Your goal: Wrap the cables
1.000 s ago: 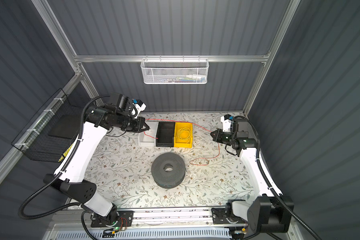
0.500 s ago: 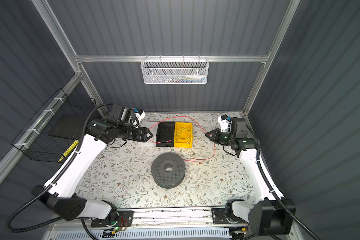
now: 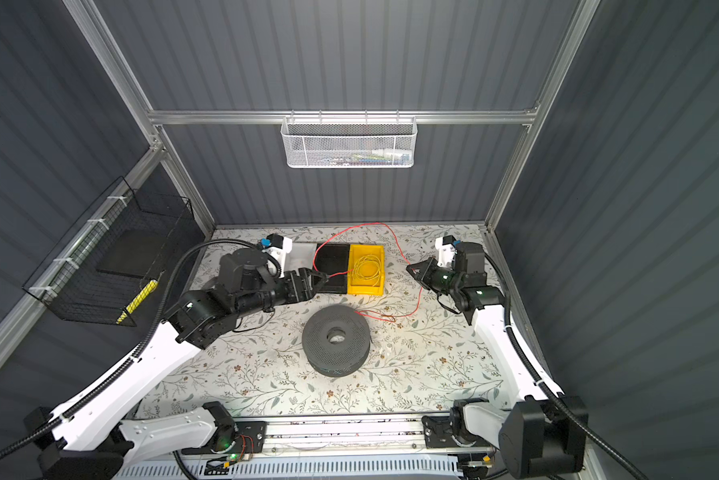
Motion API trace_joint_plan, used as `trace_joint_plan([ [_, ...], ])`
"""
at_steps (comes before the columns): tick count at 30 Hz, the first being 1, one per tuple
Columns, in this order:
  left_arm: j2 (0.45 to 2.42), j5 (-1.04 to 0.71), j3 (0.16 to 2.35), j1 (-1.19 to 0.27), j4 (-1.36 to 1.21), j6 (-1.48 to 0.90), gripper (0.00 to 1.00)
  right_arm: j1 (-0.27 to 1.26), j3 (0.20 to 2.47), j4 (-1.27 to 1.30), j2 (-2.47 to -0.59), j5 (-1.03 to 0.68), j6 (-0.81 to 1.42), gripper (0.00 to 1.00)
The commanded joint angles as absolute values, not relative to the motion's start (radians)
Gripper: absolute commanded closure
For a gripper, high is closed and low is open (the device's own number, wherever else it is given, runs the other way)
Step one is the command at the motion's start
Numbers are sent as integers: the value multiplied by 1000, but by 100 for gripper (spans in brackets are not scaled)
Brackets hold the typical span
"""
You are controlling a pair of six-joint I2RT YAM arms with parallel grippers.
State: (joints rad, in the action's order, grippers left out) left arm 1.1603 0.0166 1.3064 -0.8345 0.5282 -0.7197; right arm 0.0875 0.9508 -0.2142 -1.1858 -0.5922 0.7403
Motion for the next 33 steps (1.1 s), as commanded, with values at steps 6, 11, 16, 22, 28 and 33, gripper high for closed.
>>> trace_joint_plan([
  [6,1245,411,1313,-1048,354,-695,26,127,932,-93,-1204,-586,831,100],
  [11,1273,373,1231,-1087,79,-501,26,127,909,-16,-1240,-660,903,100],
  [16,1251,364,1199,-1106,22,-348,26,128,915,0,-1263,-696,926,100],
  [22,1168,379,1071,-1106,-175,-219,24,127,922,-13,-1253,-716,931,100],
  [28,1182,382,1104,-1105,-239,-61,24,127,931,-28,-1242,-742,937,100],
  [33,1194,365,1116,-1085,-286,5,24,129,938,-38,-1229,-743,940,100],
])
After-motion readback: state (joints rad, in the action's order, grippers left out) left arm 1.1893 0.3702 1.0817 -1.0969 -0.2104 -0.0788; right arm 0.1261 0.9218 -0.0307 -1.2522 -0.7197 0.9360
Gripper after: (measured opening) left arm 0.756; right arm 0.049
